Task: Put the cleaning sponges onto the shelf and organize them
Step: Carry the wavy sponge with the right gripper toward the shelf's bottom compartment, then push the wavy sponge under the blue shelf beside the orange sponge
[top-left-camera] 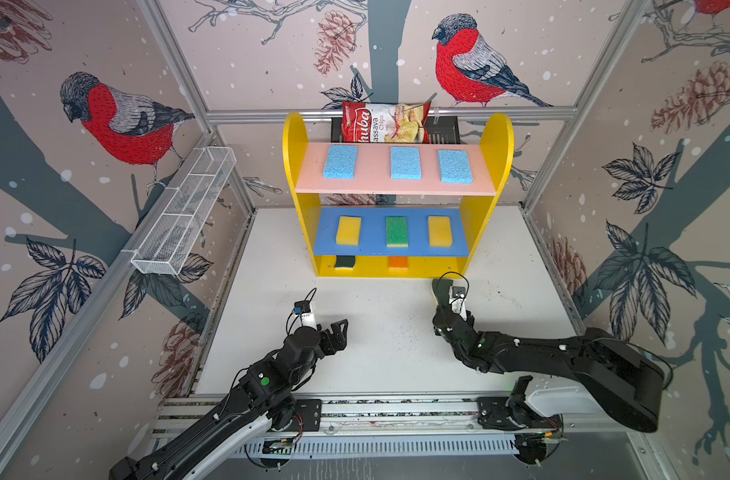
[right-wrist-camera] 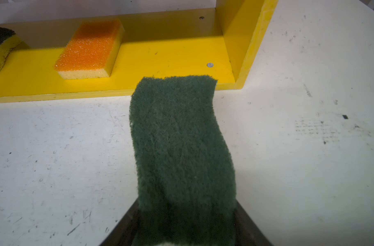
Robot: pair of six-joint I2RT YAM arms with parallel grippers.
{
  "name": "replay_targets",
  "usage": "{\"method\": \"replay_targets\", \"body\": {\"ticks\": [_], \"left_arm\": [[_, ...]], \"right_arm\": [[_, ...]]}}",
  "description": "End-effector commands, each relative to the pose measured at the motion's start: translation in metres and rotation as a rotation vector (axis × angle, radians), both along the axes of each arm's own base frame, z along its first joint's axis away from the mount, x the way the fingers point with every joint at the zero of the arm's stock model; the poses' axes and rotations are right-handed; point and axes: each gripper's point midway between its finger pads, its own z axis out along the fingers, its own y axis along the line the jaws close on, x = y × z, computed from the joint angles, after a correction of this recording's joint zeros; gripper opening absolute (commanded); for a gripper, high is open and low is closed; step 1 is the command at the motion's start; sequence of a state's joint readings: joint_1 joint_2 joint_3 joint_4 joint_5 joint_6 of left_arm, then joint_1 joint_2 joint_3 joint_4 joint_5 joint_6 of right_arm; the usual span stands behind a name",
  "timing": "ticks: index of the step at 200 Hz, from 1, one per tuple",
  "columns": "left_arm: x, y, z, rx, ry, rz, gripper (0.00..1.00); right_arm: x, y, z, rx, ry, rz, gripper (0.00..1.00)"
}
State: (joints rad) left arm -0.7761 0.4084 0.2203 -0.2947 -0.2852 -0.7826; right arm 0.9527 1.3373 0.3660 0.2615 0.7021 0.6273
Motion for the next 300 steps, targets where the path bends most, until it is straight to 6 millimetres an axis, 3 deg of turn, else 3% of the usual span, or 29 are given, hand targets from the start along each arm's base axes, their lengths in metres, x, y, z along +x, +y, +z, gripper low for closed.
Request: {"method": "replay_targets", "body": {"ticks": [1,73,134,213,300], "left_arm": [[0.006,0.001,0.005,0.007,-0.042,0.012,0.93],[0.007,0.005,0.004,0.031,-0.063,0.021,0.93],[0.011,0.01,0.004,0.044,-0.094,0.048,0.93],[0.017,0.006,0.002,0.058,-0.127,0.036,0.92],[0.021,0.005,0.003,0.066,-0.165,0.034,0.91]], "right_arm": [[0.012,0.011,0.007,0.014,-0.028,0.015,0.57],[0.046,0.03,-0.003,-0.008,-0.032,-0.026,0.56],[0.073,0.018,0.005,-0.003,-0.066,-0.076,0.56],[0.096,0.019,0.011,0.017,-0.102,-0.059,0.56],[0.119,0.019,-0.002,-0.007,-0.089,-0.076,0.56]]}}
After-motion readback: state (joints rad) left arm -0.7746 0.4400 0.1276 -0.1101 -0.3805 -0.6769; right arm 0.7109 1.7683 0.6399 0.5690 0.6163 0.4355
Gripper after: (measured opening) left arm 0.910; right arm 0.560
